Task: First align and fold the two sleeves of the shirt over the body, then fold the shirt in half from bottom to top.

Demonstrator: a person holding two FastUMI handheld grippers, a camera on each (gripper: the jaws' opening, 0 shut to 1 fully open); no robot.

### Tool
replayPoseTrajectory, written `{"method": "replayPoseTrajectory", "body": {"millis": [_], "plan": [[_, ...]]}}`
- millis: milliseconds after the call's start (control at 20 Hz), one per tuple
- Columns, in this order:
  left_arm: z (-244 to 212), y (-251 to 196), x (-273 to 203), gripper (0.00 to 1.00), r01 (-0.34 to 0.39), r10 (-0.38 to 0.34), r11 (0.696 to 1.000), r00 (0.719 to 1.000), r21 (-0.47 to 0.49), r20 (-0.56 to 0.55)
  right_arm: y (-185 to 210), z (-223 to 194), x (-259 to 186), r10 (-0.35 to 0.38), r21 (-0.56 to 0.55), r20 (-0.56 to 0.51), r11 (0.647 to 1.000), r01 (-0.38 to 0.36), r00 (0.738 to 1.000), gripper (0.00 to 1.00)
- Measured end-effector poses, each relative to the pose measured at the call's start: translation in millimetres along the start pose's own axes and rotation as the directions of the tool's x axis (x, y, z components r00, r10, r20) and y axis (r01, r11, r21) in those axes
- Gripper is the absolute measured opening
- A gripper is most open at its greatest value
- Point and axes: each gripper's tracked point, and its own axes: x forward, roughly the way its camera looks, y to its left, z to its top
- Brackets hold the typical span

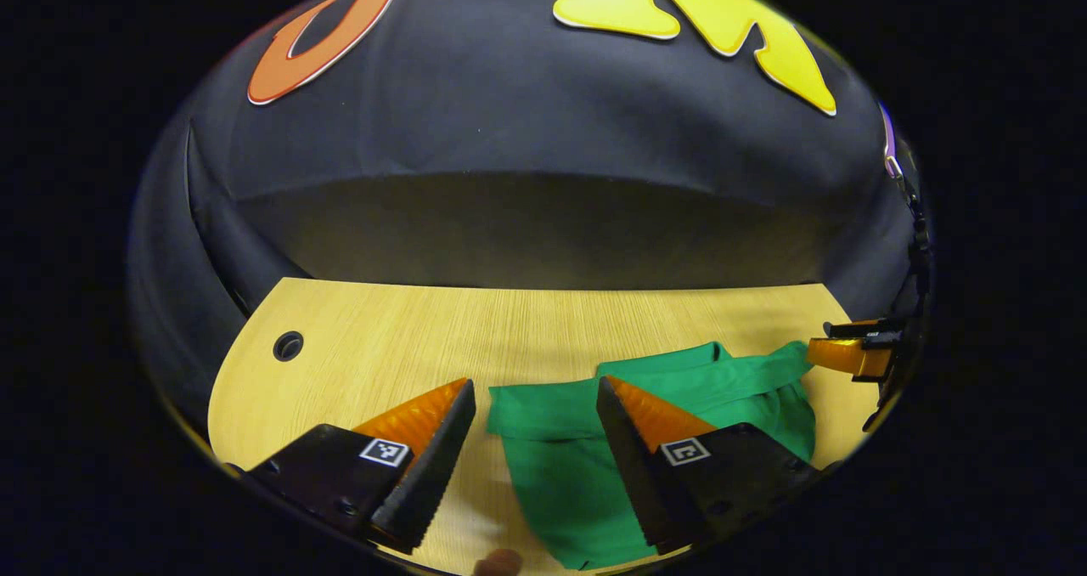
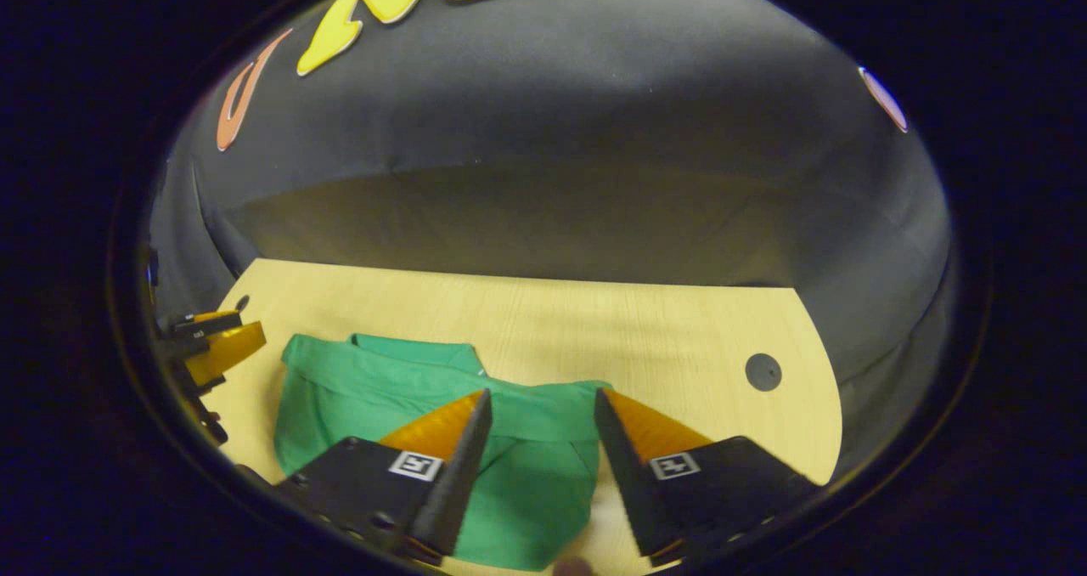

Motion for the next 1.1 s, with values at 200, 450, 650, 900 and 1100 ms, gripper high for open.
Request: {"method": "replayPoseTrajectory", "body": {"millis": [200, 450, 650, 900, 1100], "plan": [[20.7, 3.7, -31.7, 0.99, -0.019, 0.019, 1.0, 0.998, -0.012, 0.066, 8.4, 21.8, -35.1, -0.024, 0.001, 0.081, 1.0, 0.024, 0.996, 0.97], [78.4, 2.5, -98.1, 0.98, -0.026, 0.028, 1.0, 0.973, -0.013, 0.23, 20.9, 65.6, -104.4, -0.029, -0.05, 0.246, 0.998, 0.043, 0.969, 0.98], [125.8, -3.5, -181.7, 0.98, -0.05, 0.043, 0.999, 0.917, 0.006, 0.397, 32.0, 90.7, -182.8, -0.02, -0.045, 0.39, 0.998, 0.041, 0.921, 0.96], [157.7, -18.3, -294.7, 0.97, -0.094, 0.055, 0.995, 0.84, 0.044, 0.54, 38.1, 98.5, -302.2, -0.007, -0.045, 0.541, 0.998, 0.037, 0.841, 0.96], [146.6, -40.9, -362.1, 0.97, -0.061, 0.021, 0.997, 0.824, 0.051, 0.567, 34.9, 70.1, -371.6, -0.02, -0.039, 0.59, 0.998, 0.053, 0.808, 0.95]]}}
